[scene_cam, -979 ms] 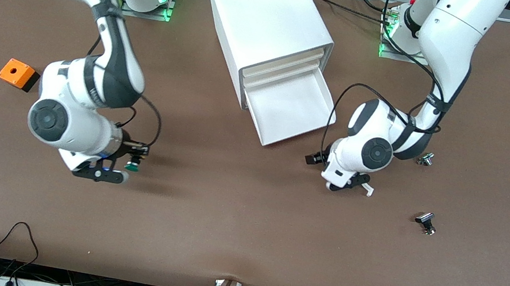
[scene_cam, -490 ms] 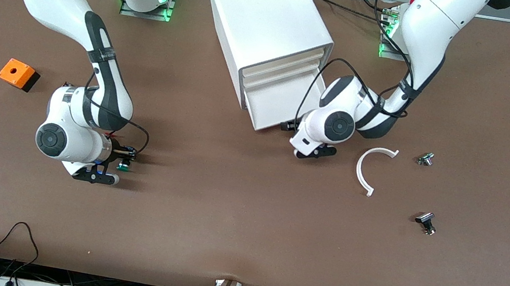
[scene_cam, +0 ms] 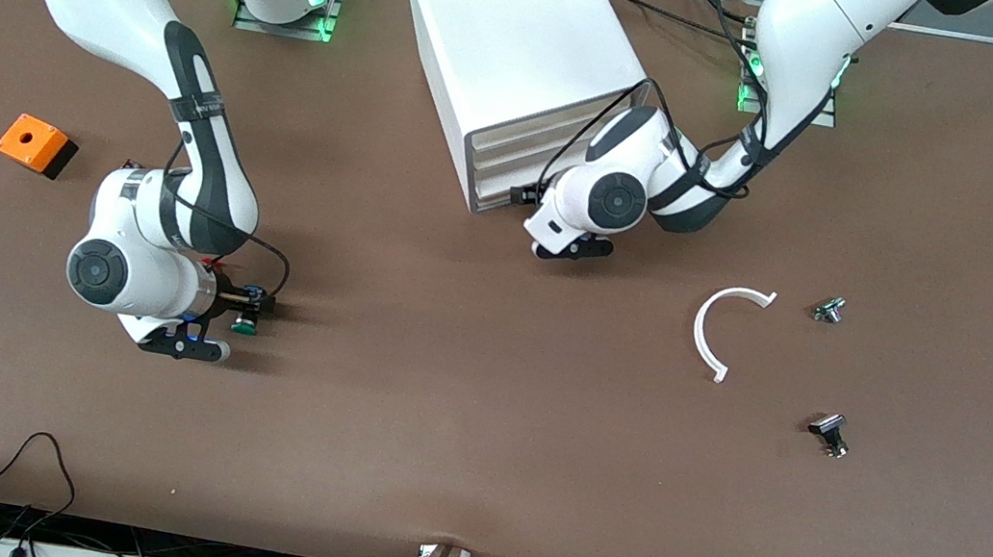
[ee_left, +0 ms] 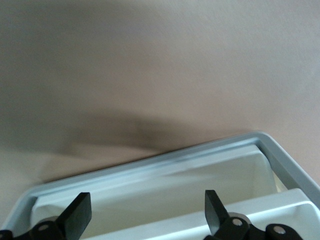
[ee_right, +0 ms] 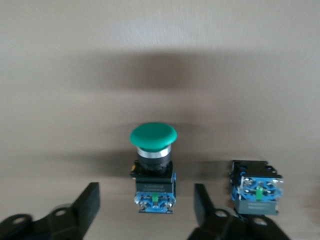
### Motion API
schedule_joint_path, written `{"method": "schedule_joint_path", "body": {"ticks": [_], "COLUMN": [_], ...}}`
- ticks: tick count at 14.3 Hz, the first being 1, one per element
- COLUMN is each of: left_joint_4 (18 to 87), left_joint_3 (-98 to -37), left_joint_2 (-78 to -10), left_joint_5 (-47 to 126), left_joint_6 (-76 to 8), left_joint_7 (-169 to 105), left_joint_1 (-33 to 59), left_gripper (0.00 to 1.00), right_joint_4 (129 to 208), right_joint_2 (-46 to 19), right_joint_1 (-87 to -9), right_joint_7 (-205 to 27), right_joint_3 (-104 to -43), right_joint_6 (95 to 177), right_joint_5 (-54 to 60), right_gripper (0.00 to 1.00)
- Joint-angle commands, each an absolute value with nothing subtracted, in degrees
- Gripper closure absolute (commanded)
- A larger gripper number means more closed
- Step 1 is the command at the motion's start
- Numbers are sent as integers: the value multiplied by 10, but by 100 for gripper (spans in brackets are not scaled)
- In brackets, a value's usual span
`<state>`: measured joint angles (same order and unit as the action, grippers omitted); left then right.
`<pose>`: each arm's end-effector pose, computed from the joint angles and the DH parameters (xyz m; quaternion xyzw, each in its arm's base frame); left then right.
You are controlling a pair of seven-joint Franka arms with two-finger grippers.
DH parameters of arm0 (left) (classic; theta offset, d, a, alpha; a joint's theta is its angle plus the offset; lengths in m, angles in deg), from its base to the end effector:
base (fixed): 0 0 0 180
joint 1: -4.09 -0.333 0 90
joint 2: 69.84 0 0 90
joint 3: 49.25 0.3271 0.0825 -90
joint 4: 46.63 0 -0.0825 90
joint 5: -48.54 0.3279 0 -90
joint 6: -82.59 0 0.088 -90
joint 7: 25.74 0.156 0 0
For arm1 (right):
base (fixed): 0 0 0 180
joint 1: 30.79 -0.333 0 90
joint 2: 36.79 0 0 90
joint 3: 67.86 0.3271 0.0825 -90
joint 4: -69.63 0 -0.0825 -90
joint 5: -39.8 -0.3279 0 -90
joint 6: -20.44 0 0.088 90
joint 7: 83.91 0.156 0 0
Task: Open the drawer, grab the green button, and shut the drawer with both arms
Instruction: 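Set the green button beside the red button and open the right gripper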
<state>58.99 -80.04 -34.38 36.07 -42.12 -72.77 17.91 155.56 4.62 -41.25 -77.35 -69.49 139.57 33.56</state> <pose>0.4125 -0.4091 0.2254 0.9593 0.1157 -0.2424 0.0869 0.6444 0.1130 0.2239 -0.9968 0.0072 0.0754 0.0260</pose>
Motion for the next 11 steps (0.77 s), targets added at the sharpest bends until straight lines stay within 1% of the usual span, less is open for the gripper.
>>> {"method": "schedule_joint_path", "body": {"ticks": [1, 4, 6, 7, 8, 9, 11], "left_joint_4": [617, 614, 607, 605, 596, 583, 554], "left_joint_3": [-808, -808, -808, -809, -805, -799, -795], "left_joint_2": [-366, -366, -372, -388, -399, -401, -404], "left_joint_5": [348, 348, 348, 349, 357, 363, 442], "left_joint_6": [-430, -430, -423, -423, -422, -419, -408], "left_joint_7": [-732, -732, -731, -729, -724, -723, -723], "left_joint_1": [174, 167, 151, 135, 125, 112, 69], "left_gripper": [0, 0, 0, 0, 0, 0, 0], "right_joint_4": [1545, 1548, 1549, 1551, 1547, 1547, 1550], "right_joint_2": [-13, -72, -108, -130, -149, -173, -216], "right_joint_1": [-407, -403, -402, -399, -382, -370, -350], "right_joint_7": [-781, -808, -830, -827, -816, -814, -813], "right_joint_3": [-688, -689, -705, -706, -701, -699, -696], "right_joint_6": [1345, 1330, 1330, 1312, 1276, 1251, 1215], "right_joint_5": [342, 347, 349, 348, 348, 347, 349], "right_gripper": [1, 1, 1, 1, 1, 1, 1]}}
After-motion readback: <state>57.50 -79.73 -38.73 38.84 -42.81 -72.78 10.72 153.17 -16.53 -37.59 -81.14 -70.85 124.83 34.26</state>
